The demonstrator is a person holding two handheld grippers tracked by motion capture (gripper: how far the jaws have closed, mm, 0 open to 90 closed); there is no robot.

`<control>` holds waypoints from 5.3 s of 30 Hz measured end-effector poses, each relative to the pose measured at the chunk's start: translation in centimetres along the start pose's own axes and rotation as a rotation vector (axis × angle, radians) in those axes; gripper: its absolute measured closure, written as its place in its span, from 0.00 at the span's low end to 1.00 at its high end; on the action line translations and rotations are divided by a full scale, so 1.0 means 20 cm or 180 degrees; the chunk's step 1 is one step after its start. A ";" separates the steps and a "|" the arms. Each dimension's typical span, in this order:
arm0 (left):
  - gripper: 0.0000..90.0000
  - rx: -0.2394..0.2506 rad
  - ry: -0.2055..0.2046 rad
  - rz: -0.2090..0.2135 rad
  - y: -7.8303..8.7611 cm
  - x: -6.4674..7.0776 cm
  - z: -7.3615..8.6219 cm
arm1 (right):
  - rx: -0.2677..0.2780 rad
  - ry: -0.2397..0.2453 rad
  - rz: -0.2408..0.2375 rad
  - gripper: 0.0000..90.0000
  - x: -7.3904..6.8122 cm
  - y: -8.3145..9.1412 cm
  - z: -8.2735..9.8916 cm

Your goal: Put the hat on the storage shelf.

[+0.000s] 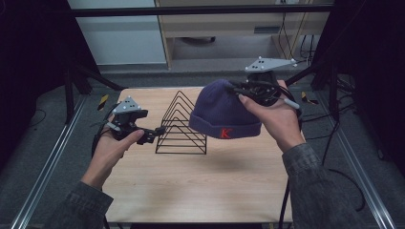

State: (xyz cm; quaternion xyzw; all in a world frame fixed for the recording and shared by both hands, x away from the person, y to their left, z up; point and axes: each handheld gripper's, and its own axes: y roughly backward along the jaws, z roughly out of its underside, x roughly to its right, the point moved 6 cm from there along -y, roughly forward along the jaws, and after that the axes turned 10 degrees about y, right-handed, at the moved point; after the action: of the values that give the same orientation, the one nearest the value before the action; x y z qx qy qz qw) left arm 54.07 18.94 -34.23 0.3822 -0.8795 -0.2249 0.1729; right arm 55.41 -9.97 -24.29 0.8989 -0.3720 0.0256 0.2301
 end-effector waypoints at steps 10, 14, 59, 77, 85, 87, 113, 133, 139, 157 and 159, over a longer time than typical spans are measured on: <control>0.12 0.0060 -0.0087 0.0045 -0.03 0.06 -0.12 | 0.0119 0.0023 -0.0020 0.87 0.00 -0.06 -0.15; 0.15 0.0046 -0.0086 0.0028 -0.05 0.06 -0.13 | 0.0132 0.0028 -0.0042 0.87 -0.01 -0.10 -0.19; 0.63 -0.0012 0.0239 0.0079 -0.19 -0.16 -0.17 | 0.0198 0.0074 -0.0298 0.87 -0.17 -0.44 -0.40; 0.78 0.0104 0.0183 -0.0221 -0.07 -0.20 -0.17 | 0.0134 0.0029 -0.0196 0.86 -0.14 -0.47 -0.35; 0.79 0.0098 0.0285 -0.0242 -0.09 -0.25 -0.09 | 0.0029 0.0004 -0.0212 0.86 -0.14 -0.55 -0.27; 0.79 0.0066 0.0270 -0.0243 -0.09 -0.25 -0.08 | -0.0006 0.0008 -0.0219 0.86 -0.14 -0.57 -0.25; 0.79 0.0043 0.0397 -0.0235 -0.16 -0.28 0.11 | -0.0212 0.0146 -0.0306 0.86 -0.23 -0.63 -0.11; 0.78 -0.0010 0.0400 -0.0183 -0.18 -0.30 0.21 | -0.0319 0.0212 -0.0417 0.86 -0.30 -0.65 -0.07; 0.78 -0.0024 0.0453 -0.0165 -0.21 -0.31 0.28 | -0.0419 0.0279 -0.0448 0.85 -0.34 -0.68 -0.02; 0.78 -0.0055 0.0478 -0.0187 -0.24 -0.33 0.36 | -0.0517 0.0287 -0.0522 0.85 -0.38 -0.71 0.03; 0.78 -0.0070 0.0482 -0.0193 -0.24 -0.34 0.37 | -0.0529 0.0286 -0.0532 0.85 -0.38 -0.72 0.04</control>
State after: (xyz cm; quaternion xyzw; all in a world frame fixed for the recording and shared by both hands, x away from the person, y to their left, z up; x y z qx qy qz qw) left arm 57.77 23.03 -43.84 0.4227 -0.8494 -0.2101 0.2361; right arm 59.60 3.65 -32.29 0.9025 -0.2860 0.0155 0.3216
